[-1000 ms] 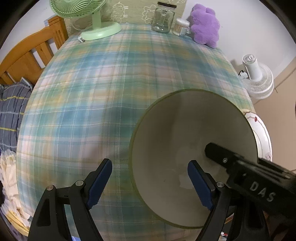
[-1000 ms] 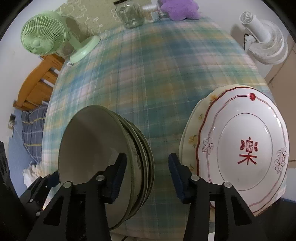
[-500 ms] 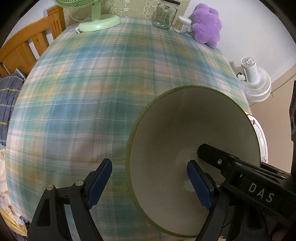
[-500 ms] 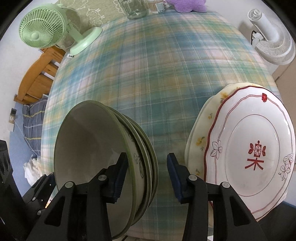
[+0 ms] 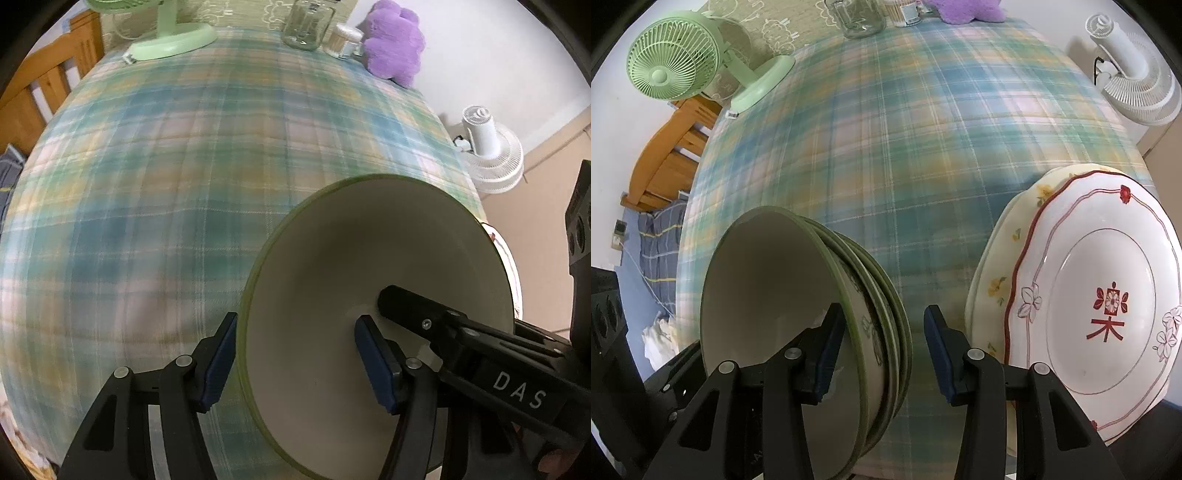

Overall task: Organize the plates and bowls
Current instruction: 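Lift the nested bowls and carry them over the plate stack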

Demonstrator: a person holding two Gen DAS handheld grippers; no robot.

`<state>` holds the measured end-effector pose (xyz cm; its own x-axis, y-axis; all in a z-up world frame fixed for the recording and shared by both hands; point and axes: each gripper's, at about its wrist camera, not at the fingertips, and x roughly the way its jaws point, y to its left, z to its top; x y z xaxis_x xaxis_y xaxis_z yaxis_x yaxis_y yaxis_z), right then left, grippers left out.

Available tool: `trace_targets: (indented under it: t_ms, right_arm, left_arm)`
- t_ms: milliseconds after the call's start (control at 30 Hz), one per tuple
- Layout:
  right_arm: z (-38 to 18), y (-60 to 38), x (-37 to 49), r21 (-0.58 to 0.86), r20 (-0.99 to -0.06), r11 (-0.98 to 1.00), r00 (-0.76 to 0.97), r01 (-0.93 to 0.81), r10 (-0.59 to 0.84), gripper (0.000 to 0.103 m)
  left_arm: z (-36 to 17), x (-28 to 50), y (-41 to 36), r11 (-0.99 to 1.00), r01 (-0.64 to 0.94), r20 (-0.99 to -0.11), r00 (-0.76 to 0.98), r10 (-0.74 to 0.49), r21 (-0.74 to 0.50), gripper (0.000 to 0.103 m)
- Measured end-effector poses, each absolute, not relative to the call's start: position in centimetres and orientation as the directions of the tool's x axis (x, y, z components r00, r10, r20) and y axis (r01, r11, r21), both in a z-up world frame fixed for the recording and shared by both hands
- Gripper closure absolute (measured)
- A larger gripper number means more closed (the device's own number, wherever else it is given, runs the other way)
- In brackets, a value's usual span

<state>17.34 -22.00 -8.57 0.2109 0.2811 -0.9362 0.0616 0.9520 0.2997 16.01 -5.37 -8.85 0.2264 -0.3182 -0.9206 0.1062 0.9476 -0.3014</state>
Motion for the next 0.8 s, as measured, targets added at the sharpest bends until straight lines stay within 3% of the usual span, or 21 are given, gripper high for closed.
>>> trace_targets:
  t_ms: [133,800]
  right_arm:
    - [-8.4,-21.4,17.5,0.301,-0.933,0.953,0.214,0.032,0.288,0.064]
    - [-5.8,-19.6,14.9,0.235,-0.942,0.967,0.269,0.099,0.201,0.064]
  left_arm:
    - [-8.8,16.1,-5.5,0.933,0.143,-0.907,0.223,-0.357,-0.331,0.05]
    - [-6.4,14.0,-3.8,0.911,0.199,-0.896,0.196,-0.398,-0.361,0.051]
